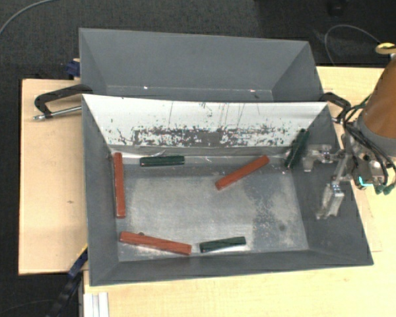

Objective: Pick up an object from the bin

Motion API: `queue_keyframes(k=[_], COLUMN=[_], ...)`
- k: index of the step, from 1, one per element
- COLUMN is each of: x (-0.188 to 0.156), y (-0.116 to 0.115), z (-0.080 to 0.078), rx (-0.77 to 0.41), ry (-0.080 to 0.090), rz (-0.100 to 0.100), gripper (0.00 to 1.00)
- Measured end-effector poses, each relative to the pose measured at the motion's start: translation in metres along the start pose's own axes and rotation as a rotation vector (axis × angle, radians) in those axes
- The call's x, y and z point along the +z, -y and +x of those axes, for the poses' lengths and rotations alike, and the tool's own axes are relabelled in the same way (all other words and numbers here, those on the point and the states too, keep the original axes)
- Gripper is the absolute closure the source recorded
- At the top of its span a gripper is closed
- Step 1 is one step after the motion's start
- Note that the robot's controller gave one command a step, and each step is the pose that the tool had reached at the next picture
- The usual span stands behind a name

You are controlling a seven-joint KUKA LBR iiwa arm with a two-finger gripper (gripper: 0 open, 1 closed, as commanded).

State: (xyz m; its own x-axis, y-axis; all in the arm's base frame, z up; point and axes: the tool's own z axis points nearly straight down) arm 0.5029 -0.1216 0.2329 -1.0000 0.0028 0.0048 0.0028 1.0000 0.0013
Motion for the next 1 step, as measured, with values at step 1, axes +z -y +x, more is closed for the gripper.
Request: queue_keyframes(k=[1], x=[0.1640], y=[-0.0986], z=[-0.0596], rx=[-0.052], ry=[0.012], rz=[0.000], gripper=[0.00])
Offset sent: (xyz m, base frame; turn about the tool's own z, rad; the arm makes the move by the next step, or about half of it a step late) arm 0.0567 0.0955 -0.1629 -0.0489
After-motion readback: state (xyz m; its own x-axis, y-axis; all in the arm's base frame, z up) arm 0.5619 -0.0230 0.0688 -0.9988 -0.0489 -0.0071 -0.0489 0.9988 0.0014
